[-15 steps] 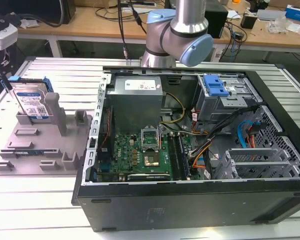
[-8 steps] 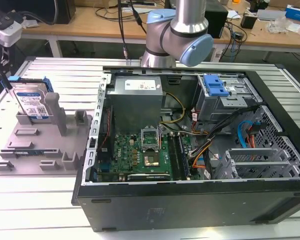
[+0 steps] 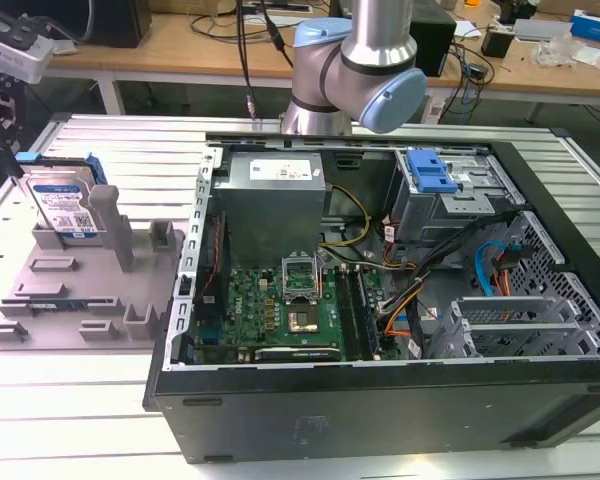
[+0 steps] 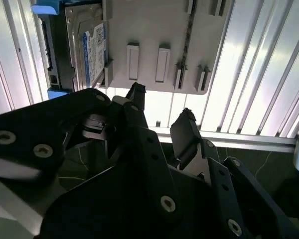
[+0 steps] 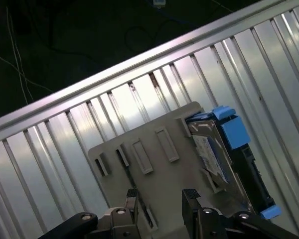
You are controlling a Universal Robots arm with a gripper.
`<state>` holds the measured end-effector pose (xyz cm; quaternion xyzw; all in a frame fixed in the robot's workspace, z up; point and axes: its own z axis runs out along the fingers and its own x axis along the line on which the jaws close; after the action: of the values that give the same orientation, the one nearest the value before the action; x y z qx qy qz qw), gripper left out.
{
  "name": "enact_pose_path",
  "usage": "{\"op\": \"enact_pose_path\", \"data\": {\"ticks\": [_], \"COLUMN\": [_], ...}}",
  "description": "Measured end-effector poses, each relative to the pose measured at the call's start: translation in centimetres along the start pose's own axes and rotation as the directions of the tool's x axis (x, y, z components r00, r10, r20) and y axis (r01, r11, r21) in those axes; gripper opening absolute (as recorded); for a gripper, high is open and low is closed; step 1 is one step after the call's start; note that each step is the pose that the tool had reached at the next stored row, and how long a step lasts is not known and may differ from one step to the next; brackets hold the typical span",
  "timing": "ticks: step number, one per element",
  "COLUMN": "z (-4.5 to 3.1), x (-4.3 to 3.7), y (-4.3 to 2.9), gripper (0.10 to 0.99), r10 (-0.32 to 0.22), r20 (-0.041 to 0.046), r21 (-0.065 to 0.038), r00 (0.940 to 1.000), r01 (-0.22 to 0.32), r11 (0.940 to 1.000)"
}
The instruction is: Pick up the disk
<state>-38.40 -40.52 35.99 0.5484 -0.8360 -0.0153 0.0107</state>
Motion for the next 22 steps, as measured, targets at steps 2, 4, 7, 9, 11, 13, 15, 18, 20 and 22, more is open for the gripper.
{"op": "enact_pose_path", "data": {"ticks": [2, 4, 7, 9, 11, 13, 15, 18, 20, 22], "z": [0.01, 0.03, 0.06, 0.09, 0.1, 0.11, 0.13, 0.13, 0.13, 0.13], "x": [-0.02, -0.04, -0.1, -0.19, -0.23, -0.29, -0.34, -0.36, -0.37, -0.71], "y": [-0.04, -0.1, -0.25, -0.44, -0.54, -0.67, -0.78, -0.85, -0.85, -0.71], "gripper": [0.482, 0.482, 0.482, 0.482, 0.482, 0.482, 0.482, 0.482, 0.482, 0.482], "r10": [-0.031, -0.062, -0.098, -0.129, -0.147, -0.168, -0.186, -0.205, -0.205, -0.211], "r20": [-0.0013, -0.0024, -0.0037, -0.0046, -0.0052, -0.0059, -0.0064, -0.0077, -0.0078, -0.0081], "r21": [0.0, 0.0, 0.0, 0.001, 0.001, 0.001, 0.002, 0.002, 0.002, 0.002], "r00": [0.9995, 0.9981, 0.9952, 0.9916, 0.9892, 0.9858, 0.9826, 0.9787, 0.9786, 0.9774], "r01": [0.031, 0.062, 0.098, 0.129, 0.147, 0.168, 0.186, 0.205, 0.206, 0.211], "r11": [0.9995, 0.9981, 0.9952, 0.9916, 0.9892, 0.9858, 0.9826, 0.9787, 0.9787, 0.9774]}}
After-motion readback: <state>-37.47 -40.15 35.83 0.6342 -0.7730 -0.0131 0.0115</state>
